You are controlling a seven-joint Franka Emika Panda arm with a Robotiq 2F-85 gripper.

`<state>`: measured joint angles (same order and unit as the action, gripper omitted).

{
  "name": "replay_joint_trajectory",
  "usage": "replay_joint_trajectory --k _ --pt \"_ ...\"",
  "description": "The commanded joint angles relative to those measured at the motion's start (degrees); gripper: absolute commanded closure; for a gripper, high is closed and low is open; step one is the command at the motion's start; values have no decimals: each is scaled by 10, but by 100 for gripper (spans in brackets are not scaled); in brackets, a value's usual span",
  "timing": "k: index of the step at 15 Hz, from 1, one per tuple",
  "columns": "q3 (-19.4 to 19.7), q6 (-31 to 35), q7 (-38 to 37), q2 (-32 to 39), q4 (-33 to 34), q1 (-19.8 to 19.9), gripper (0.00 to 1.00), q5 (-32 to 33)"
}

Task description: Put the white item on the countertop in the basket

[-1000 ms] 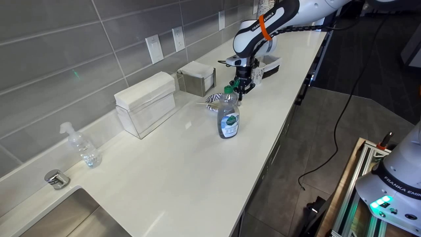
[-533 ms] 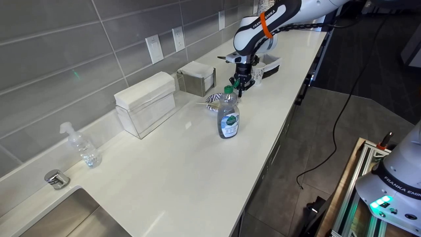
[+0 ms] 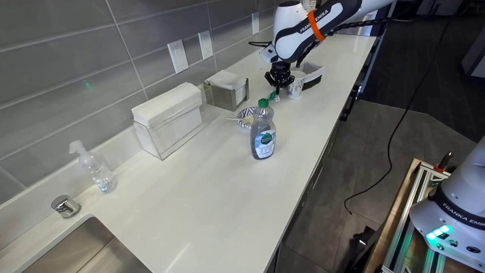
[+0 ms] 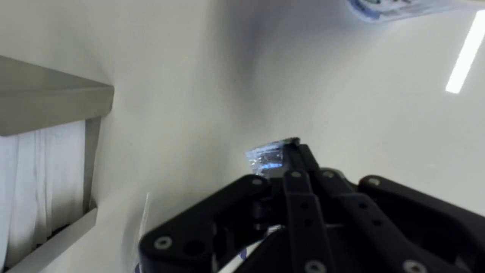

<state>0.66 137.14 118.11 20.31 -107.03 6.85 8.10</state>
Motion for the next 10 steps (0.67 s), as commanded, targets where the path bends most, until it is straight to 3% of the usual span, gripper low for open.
replay_joint_trajectory --k 1,4,7,10 --pt "22 41 -104 -41 -50 -7 100 21" --pt "0 13 -103 -67 -63 27 100 -73" --pt "7 16 -119 -99 -85 43 100 -140" --pt "28 37 -159 -133 -104 53 100 -167"
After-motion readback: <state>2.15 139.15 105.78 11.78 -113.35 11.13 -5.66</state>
